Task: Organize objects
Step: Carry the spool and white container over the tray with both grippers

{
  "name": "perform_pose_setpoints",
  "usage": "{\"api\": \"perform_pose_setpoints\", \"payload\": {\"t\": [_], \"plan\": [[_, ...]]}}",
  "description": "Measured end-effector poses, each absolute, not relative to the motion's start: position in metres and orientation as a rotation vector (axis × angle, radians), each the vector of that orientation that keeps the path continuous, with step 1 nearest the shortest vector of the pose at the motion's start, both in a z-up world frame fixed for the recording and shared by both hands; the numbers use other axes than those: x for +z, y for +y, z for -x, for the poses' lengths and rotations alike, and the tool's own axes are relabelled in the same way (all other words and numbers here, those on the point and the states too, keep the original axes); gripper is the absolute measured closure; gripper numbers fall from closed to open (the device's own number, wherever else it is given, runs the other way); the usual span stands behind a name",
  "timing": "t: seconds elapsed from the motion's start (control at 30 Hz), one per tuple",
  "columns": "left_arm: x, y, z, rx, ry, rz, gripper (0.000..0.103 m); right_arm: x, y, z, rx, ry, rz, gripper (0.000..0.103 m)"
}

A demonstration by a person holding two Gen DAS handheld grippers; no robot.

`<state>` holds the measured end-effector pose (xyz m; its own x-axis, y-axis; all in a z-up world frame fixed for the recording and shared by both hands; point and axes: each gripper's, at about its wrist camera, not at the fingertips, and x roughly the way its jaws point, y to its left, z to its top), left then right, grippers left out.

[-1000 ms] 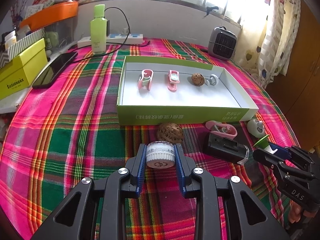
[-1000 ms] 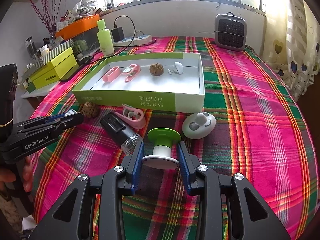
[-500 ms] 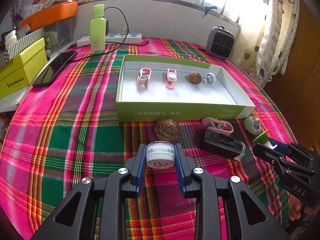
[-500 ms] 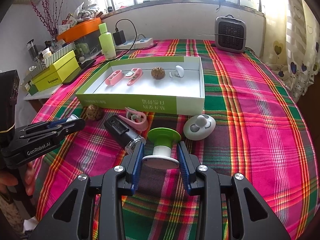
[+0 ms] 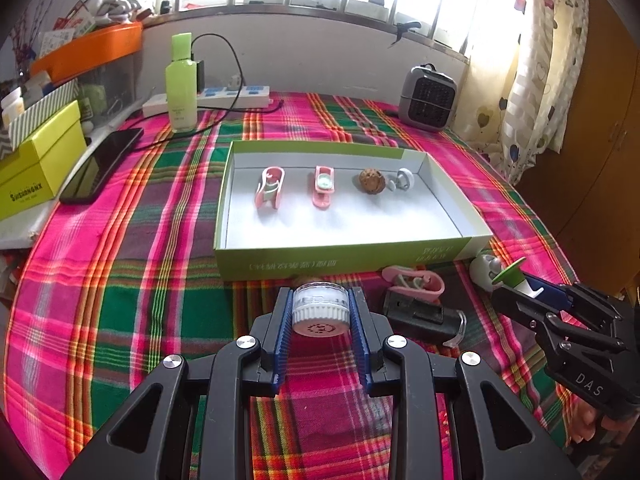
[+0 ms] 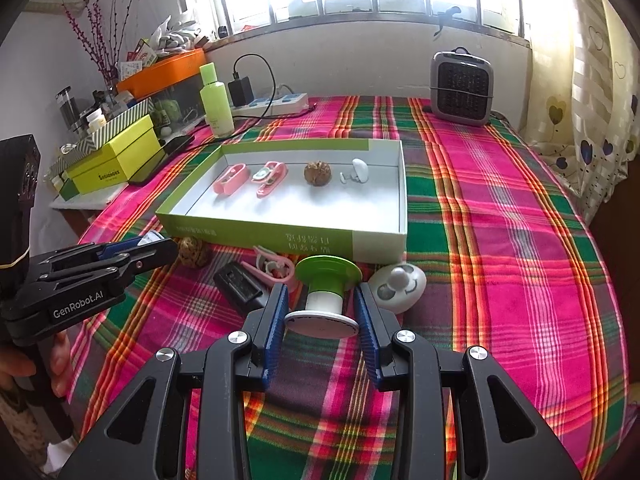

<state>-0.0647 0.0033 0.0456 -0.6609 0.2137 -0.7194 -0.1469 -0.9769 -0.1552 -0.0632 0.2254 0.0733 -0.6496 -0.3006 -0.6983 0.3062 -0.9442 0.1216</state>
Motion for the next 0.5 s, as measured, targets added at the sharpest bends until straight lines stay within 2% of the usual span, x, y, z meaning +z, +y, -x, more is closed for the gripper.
{"api": "perform_pose_setpoints", "payload": {"t": [0.5], "plan": [[0.057,0.015,0.103,2.676,-0.115,1.172,0.077,0.086,0.224,0.096,-2.592,0.000,-1.073,0.068]]}}
